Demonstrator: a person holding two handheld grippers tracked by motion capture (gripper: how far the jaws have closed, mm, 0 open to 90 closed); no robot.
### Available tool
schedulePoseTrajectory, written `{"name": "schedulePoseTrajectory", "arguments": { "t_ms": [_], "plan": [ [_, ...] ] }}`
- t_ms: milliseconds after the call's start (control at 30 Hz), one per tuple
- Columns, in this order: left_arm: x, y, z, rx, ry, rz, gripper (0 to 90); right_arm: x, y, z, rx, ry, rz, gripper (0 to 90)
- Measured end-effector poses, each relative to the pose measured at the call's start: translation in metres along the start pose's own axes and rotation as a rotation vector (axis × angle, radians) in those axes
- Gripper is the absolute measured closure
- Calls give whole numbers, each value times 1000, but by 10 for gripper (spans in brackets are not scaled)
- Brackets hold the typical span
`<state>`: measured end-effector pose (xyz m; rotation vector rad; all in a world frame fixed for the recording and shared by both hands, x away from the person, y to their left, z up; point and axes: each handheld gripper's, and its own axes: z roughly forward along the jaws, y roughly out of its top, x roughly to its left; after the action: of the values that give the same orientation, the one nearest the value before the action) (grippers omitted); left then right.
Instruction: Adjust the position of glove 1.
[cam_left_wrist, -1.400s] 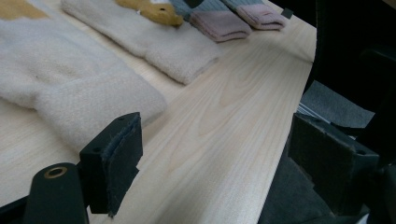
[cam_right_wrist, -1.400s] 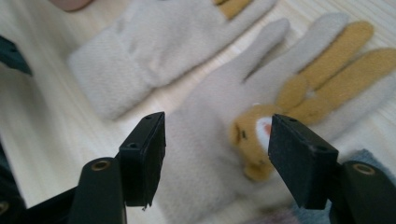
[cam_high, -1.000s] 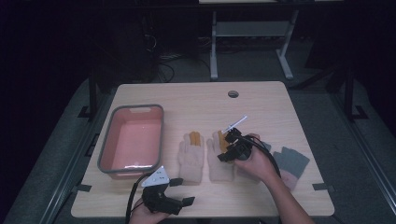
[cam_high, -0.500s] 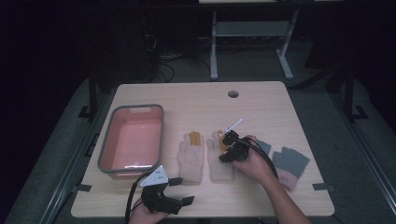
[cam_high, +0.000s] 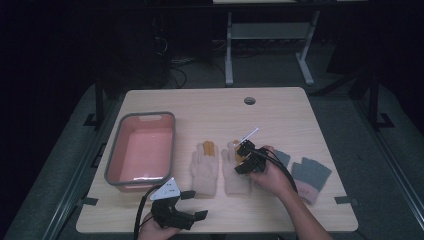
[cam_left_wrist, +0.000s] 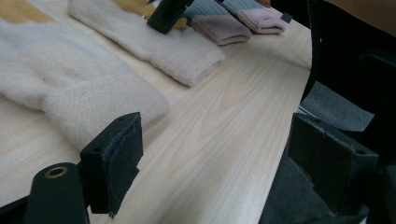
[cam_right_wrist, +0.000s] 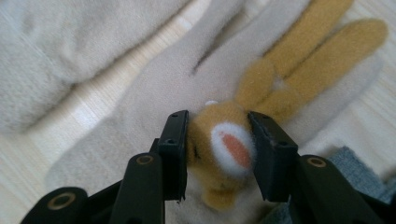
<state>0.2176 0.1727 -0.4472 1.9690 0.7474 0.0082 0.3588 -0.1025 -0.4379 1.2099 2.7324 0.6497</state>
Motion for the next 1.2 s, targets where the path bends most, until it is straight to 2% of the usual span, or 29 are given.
{"name": "schedulePoseTrajectory", "arguments": {
  "t_ms": [167, 733, 767, 833, 967, 1200],
  "plan": [
    [0, 0, -1, -3, 3, 0, 182, -1, -1, -9, -29, 29, 27, 600],
    [0, -1, -4, -8, 7, 2, 182, 7, 10, -35, -65, 35, 6, 604],
    [-1, -1, -3, -16, 7, -8, 182, 8, 10, -36, -65, 33, 9, 605],
    [-1, -1, -4, -7, 8, 3, 182, 10, 12, -40, -69, 30, 2, 605],
    [-2, -1, -5, -16, 8, -1, 182, 14, 17, -49, -81, 30, -4, 605],
    [-1, -1, -5, -11, 11, 3, 182, 26, 31, -62, -105, 55, -39, 604]
  ]
}}
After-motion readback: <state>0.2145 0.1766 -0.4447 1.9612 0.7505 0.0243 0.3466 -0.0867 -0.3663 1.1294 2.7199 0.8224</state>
